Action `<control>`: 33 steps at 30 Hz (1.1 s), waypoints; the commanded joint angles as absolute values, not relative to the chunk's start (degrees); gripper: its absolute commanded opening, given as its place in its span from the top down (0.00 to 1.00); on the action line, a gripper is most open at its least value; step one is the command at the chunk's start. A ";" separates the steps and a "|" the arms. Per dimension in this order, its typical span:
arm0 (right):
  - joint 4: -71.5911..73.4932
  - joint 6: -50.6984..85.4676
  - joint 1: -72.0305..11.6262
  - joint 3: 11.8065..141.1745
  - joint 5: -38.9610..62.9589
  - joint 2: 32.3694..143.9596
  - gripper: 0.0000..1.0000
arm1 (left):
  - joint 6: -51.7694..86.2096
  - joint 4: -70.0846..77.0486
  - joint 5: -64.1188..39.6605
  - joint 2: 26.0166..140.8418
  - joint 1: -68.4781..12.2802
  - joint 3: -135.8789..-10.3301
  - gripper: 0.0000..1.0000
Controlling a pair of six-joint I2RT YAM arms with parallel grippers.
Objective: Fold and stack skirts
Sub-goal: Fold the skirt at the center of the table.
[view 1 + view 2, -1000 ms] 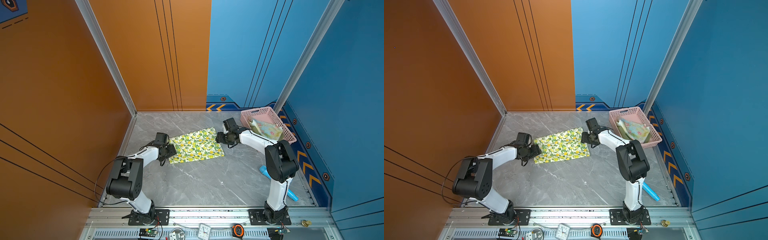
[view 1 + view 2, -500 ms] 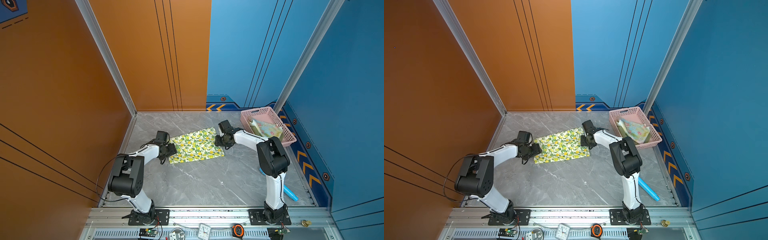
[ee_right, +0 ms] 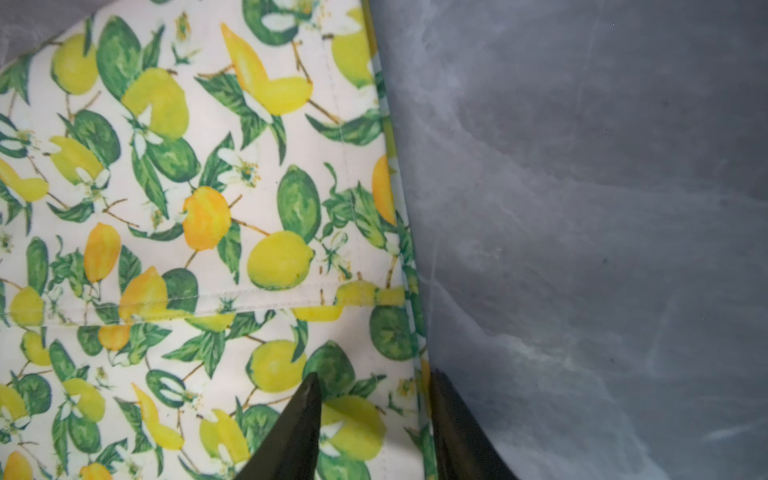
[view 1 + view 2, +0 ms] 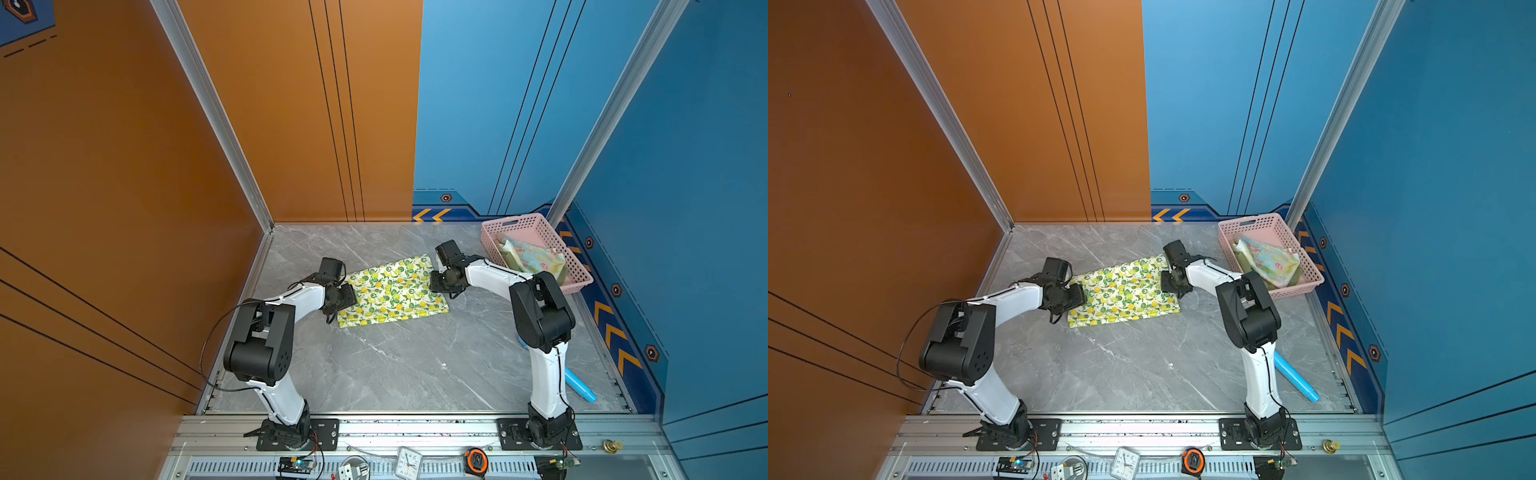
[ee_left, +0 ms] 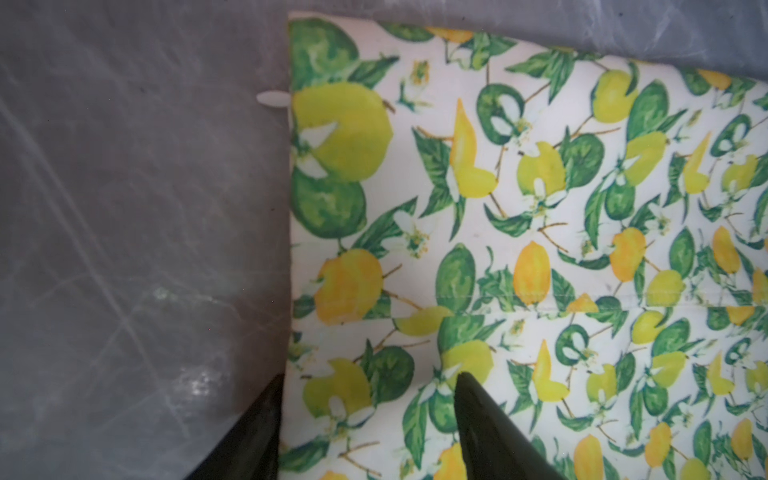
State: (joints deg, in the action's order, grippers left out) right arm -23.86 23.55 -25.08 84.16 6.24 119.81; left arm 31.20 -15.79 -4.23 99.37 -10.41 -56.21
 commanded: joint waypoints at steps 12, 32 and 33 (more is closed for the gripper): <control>-21.81 26.27 -23.03 81.96 10.02 121.64 0.57 | 28.06 -23.15 1.27 103.23 -9.95 -61.58 1.00; -7.64 39.35 -25.18 76.75 16.28 122.75 0.72 | 15.73 -39.43 19.28 99.21 -14.98 -78.32 1.00; -6.24 40.44 -25.69 76.27 16.64 122.90 0.74 | 15.20 -40.11 20.42 99.31 -15.88 -79.55 1.00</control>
State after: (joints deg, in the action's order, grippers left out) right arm -8.16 35.55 -23.86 78.85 14.35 120.18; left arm 18.15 -35.51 14.61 101.12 -13.87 -76.12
